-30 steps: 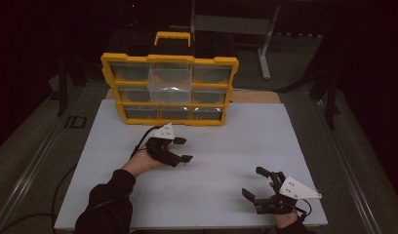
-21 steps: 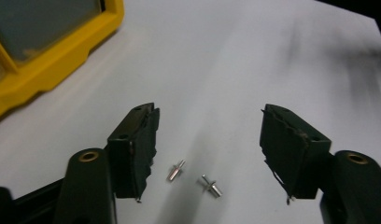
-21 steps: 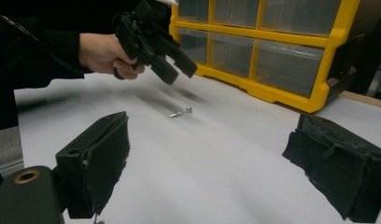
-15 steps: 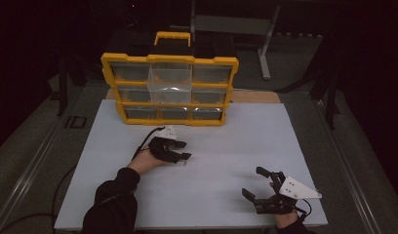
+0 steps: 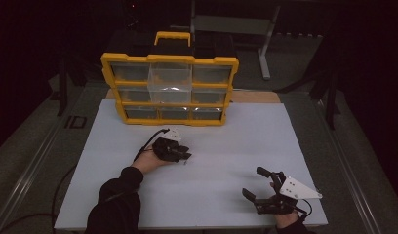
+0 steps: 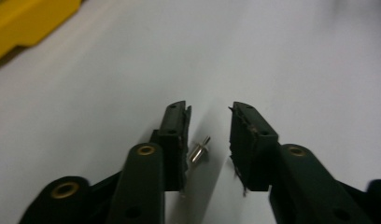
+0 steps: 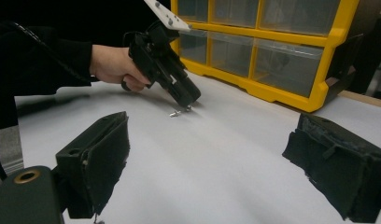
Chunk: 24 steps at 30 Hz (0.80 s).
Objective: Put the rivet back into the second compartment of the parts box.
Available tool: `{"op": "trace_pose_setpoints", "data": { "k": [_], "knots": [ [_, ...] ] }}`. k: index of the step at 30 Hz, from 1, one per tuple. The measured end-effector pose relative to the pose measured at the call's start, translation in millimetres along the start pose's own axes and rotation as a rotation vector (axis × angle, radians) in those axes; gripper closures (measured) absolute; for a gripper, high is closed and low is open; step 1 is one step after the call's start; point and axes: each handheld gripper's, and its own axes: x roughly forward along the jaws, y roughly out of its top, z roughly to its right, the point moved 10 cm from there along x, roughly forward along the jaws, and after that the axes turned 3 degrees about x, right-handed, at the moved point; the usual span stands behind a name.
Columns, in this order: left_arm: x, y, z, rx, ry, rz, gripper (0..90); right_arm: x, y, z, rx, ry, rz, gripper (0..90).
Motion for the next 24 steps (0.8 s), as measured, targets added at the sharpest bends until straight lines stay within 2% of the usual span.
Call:
{"op": "trace_pose_setpoints", "data": {
  "k": [4, 10, 17, 24],
  "knots": [
    [3.3, -5.7, -0.6, 0.009, 0.009, -0.029, 71.5, -0.5, 0.2, 0.4, 0.0, -0.001, 0.002, 11.0],
    [3.3, -6.1, -2.8, 0.002, 0.014, -0.032, 80.0, -0.1, -0.2, 0.4, 0.001, -0.001, 0.0, 11.0],
    [1.6, -5.5, -0.6, 0.007, -0.012, -0.033, 80.9, -0.3, -0.1, 1.0, 0.001, -0.003, 0.0, 11.0],
    [-14.4, 2.5, 1.2, 0.017, -0.018, -0.013, 80.9, -0.4, 0.1, 0.8, 0.0, -0.005, 0.0, 11.0]
  ]
}}
